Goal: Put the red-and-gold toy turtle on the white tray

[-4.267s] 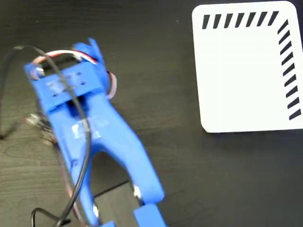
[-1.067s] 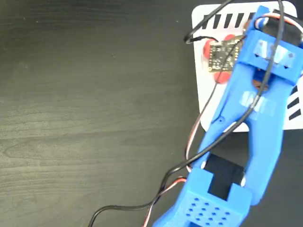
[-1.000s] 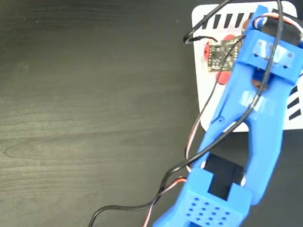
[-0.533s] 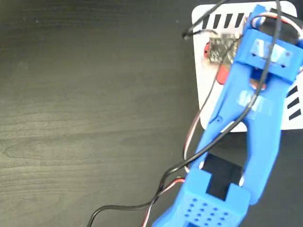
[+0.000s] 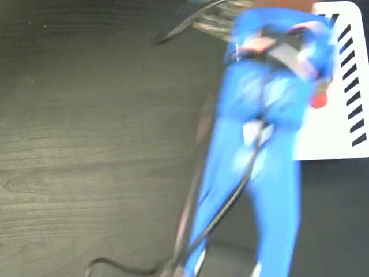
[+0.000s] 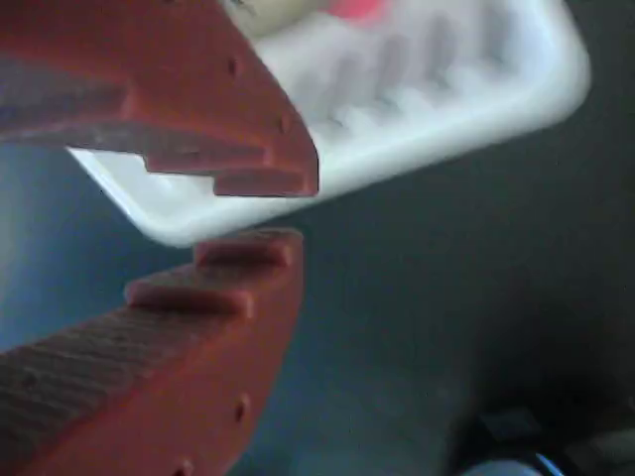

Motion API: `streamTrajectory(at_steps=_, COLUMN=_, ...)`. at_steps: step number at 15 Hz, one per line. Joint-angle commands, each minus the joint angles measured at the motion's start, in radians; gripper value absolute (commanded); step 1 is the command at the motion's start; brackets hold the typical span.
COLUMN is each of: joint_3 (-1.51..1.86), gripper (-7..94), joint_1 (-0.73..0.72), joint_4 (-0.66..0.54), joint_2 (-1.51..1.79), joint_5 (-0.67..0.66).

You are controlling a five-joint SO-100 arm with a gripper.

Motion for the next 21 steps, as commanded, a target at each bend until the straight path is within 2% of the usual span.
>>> streamTrajectory(at_steps=1, joint_3=0.124, gripper=0, joint_1=-0.123, joint_4=-0.063, joint_2=0.295, joint_5=0.071)
streamTrajectory(at_steps=6, joint_3=0.577, gripper=0, joint_1=-0.339, joint_4=-0.127, joint_2=0.782, joint_5=0.14)
streamTrajectory(at_steps=10, joint_3=1.095, gripper=0, joint_1=-0.414, joint_4=-0.13, joint_2=1.259, joint_5=0.072)
streamTrajectory(at_steps=17, joint_3=1.342, gripper=0, joint_1=-0.371, joint_4=0.175, joint_2=1.597, joint_5=0.048)
streamTrajectory(at_steps=21, joint_3=1.419, gripper=0, joint_1=-0.391, joint_4=0.259, joint_2=1.646, joint_5=0.035)
